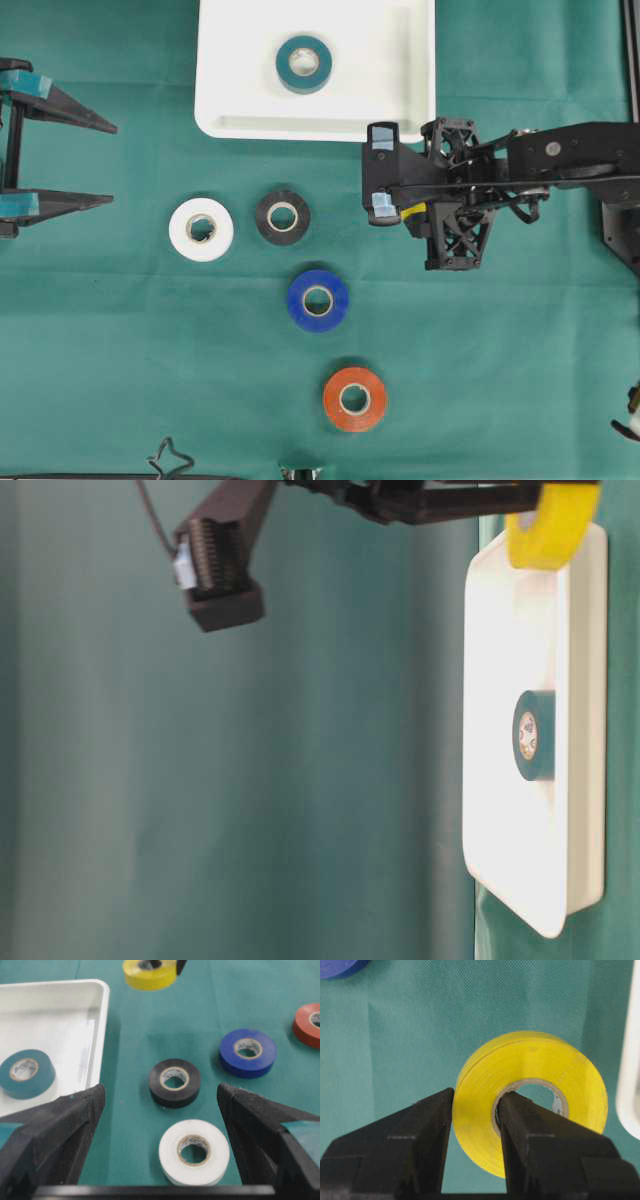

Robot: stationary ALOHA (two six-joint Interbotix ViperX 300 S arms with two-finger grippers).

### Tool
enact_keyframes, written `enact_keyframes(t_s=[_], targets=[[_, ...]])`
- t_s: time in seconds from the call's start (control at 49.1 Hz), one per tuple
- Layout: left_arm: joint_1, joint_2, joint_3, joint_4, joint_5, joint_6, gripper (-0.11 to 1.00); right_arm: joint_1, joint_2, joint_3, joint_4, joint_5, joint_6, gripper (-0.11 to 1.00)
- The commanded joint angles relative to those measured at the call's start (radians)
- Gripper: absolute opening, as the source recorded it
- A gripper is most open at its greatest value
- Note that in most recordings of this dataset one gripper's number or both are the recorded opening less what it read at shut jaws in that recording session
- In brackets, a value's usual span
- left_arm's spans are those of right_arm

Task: Pick up the tape from a random location and place it into the white case.
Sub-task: 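Close the right gripper on the yellow roll's rim and lift it, then carry the yellow roll with the right gripper up over the tray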

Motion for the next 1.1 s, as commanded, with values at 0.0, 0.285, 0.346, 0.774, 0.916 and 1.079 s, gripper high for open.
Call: enact_keyframes(t_s=[0.0,0.285,0.346,0.774,0.916,1.079], targets=[[-0.002,0.008,-0.008,-0.002,-0.009,-0.002,0.95,0.003,-0.038,-0.04,-0.003,0.031,0.003,0.3],[-0.002,0.008,-0.008,-0.002,-0.009,0.0,0.95,0.003,-0.089,-0.117,-0.012,0.167,0.003,0.3],[-0.002,0.008,-0.006,-0.002,-0.009,0.0,0.95,0.003,-0.097,-0.135,-0.015,0.196,0.003,0.3],[-0.002,0.008,-0.006,-0.002,-0.009,0.0,0.95,0.003,-0.132,-0.256,-0.025,0.391,0.005,0.3],[-0.002,0.008,-0.006,-0.002,-0.009,-0.002,0.95,0.003,-0.14,-0.295,-0.032,0.448,0.006,0.3],[-0.002,0.008,-0.006,-0.005,-0.009,-0.002,0.95,0.003,-0.141,-0.305,-0.043,0.465,0.006,0.3]])
